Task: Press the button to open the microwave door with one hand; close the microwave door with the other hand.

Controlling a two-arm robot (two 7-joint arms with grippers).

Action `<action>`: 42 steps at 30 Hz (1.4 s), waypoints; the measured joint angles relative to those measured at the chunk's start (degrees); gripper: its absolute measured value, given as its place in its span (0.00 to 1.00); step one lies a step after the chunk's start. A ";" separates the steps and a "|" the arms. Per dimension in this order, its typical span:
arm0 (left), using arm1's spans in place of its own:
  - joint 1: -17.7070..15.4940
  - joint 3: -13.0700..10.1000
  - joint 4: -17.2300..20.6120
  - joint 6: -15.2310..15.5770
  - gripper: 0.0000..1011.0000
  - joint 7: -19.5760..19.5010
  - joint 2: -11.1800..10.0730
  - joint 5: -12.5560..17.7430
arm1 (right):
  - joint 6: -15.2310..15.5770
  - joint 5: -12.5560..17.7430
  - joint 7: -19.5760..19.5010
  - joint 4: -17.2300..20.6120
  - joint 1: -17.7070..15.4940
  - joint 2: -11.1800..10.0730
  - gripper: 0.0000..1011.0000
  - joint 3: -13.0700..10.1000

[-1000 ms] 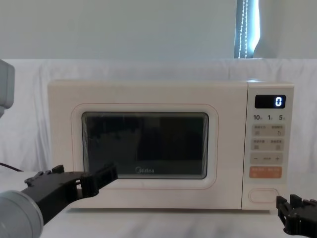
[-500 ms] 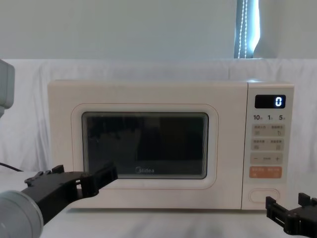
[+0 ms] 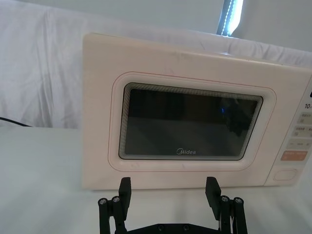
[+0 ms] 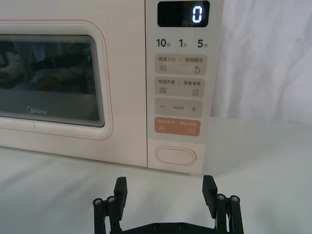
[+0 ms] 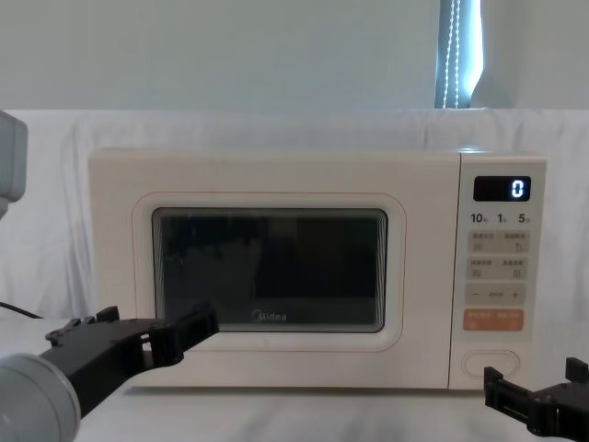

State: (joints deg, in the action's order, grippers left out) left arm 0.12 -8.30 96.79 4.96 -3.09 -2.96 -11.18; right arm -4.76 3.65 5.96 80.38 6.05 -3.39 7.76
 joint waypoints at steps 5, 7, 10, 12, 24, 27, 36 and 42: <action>0.00 0.00 0.00 0.00 0.99 0.00 0.00 0.00 | 0.00 0.00 0.00 0.00 0.00 -0.01 0.99 0.00; 0.00 0.00 0.00 0.00 0.99 0.00 0.00 0.00 | 0.00 0.00 0.00 0.00 0.00 0.00 0.99 0.00; 0.00 0.00 0.00 0.00 0.99 0.00 0.00 0.00 | 0.00 0.00 0.00 0.00 0.00 0.00 0.99 0.00; 0.00 0.00 0.00 0.00 0.99 0.00 0.00 0.00 | 0.00 0.00 0.00 0.00 0.00 0.00 0.99 0.00; 0.00 0.00 0.00 0.00 0.99 0.00 0.00 0.00 | 0.00 0.00 0.00 0.00 0.00 0.00 0.99 0.00; 0.00 0.00 0.00 0.00 0.99 0.00 0.00 0.00 | 0.00 0.00 0.00 0.00 0.00 0.00 0.99 0.00; 0.00 0.00 0.00 0.00 0.99 0.00 0.00 0.00 | 0.00 0.00 0.00 0.00 0.00 -0.01 0.99 0.00; 0.00 0.00 0.00 0.00 0.99 0.00 0.00 0.00 | 0.00 0.00 0.00 0.00 0.00 -0.01 0.99 0.00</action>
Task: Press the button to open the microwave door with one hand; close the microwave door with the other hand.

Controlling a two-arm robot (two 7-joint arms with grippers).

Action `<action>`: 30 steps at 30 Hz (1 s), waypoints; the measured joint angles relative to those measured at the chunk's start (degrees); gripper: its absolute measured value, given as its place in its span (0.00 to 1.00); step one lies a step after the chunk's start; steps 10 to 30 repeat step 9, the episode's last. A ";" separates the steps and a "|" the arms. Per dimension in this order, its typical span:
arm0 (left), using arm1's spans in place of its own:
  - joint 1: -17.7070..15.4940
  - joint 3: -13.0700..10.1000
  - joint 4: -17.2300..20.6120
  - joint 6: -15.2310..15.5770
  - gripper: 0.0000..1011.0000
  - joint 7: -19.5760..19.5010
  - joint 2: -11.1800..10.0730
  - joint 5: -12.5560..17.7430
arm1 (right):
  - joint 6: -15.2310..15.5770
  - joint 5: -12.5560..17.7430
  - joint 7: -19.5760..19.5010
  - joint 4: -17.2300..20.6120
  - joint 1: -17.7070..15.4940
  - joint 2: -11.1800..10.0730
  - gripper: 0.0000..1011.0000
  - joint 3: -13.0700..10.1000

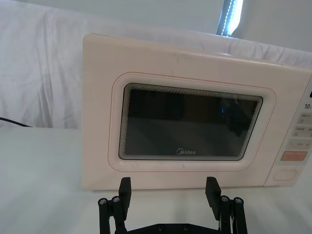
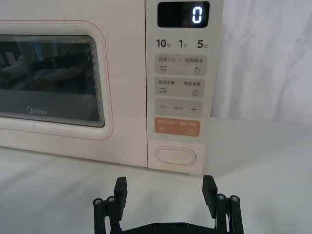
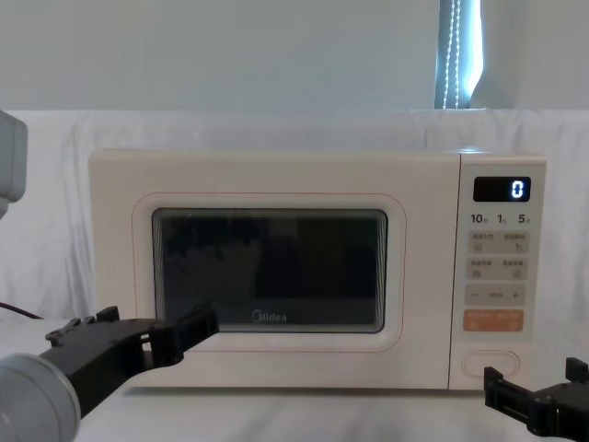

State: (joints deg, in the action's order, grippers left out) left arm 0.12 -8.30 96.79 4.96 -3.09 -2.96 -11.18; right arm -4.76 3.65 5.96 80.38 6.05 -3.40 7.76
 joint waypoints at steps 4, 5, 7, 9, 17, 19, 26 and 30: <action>0.00 0.00 0.00 0.00 0.99 0.00 0.00 0.00 | 0.00 0.00 0.00 0.00 0.00 0.00 0.99 0.00; 0.00 0.00 0.00 0.00 0.99 0.00 0.00 0.00 | 0.00 0.00 0.00 0.00 0.00 0.00 0.99 0.00; 0.00 0.00 0.00 0.00 0.99 0.00 0.00 0.00 | 0.00 0.00 0.00 0.00 0.00 0.00 0.99 0.00; 0.00 0.00 0.00 0.00 0.99 0.00 0.00 0.00 | 0.00 0.00 0.00 0.00 0.00 0.00 0.99 0.00; 0.00 0.00 0.00 0.00 0.99 0.00 0.00 0.00 | 0.00 0.00 0.00 0.00 0.00 0.00 0.99 0.00; 0.00 0.00 0.00 0.00 0.99 0.00 0.00 0.00 | 0.00 0.00 0.00 0.00 0.00 0.00 0.99 0.00; 0.00 0.00 0.00 0.00 0.99 0.00 0.00 0.00 | 0.00 0.00 0.00 0.00 0.00 0.00 0.99 0.00; 0.00 0.00 0.00 0.00 0.99 0.00 0.00 0.00 | 0.00 0.00 0.00 0.00 0.00 0.00 0.99 0.00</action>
